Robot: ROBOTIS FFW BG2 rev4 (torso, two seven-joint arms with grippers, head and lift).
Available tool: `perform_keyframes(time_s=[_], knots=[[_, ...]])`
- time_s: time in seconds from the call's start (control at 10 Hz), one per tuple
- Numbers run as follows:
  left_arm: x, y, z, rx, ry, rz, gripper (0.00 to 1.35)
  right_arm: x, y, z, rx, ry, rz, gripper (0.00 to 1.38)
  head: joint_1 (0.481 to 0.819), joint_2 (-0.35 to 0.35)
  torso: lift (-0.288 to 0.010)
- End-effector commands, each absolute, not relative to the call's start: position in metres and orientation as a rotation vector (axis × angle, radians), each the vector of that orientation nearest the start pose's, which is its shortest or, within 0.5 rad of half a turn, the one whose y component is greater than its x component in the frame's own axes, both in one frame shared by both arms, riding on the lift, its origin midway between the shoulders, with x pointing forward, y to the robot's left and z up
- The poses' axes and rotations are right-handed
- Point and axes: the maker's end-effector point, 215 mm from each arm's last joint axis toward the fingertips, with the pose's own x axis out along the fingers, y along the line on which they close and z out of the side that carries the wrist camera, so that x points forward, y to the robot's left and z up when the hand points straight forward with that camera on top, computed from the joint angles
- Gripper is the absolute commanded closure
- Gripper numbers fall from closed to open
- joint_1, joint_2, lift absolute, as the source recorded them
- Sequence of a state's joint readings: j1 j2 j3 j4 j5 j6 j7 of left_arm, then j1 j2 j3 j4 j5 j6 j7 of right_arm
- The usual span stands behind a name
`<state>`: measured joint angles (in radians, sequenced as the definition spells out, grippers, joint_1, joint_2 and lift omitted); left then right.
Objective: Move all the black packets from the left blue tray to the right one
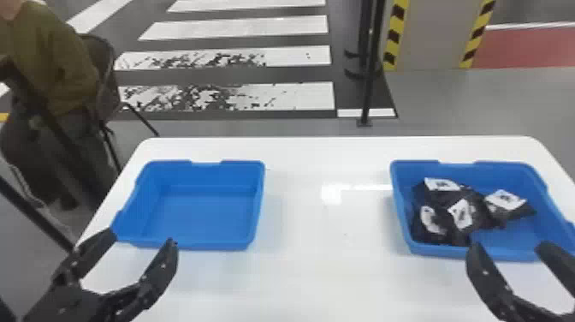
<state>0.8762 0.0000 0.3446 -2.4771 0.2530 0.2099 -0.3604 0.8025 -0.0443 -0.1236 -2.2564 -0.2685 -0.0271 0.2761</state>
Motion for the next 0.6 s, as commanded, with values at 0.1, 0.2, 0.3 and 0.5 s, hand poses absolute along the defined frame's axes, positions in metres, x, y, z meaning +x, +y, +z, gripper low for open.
perform_keyframes(time_s=[0.1, 0.2, 0.3, 0.5], knots=[[0.3372, 0.2908, -0.2896, -0.036, 0.141, -0.148, 0.13, 0.3569, -0.2297, -0.3207, 0.165, 0.056, 0.2, 0.12, 0.695, 0.101, -0.14], [0.3371, 0.2908, -0.2903, -0.037, 0.144, -0.148, 0.13, 0.3576, -0.2268, -0.3199, 0.169, 0.053, 0.207, 0.12, 0.695, 0.101, -0.14], [0.3375, 0.2908, -0.2919, -0.043, 0.147, -0.148, 0.13, 0.3583, -0.2239, -0.3187, 0.176, 0.051, 0.213, 0.12, 0.695, 0.104, -0.14], [0.3371, 0.2907, -0.2941, -0.051, 0.152, -0.148, 0.13, 0.3581, -0.2231, -0.3199, 0.181, 0.053, 0.215, 0.12, 0.695, 0.111, -0.14]])
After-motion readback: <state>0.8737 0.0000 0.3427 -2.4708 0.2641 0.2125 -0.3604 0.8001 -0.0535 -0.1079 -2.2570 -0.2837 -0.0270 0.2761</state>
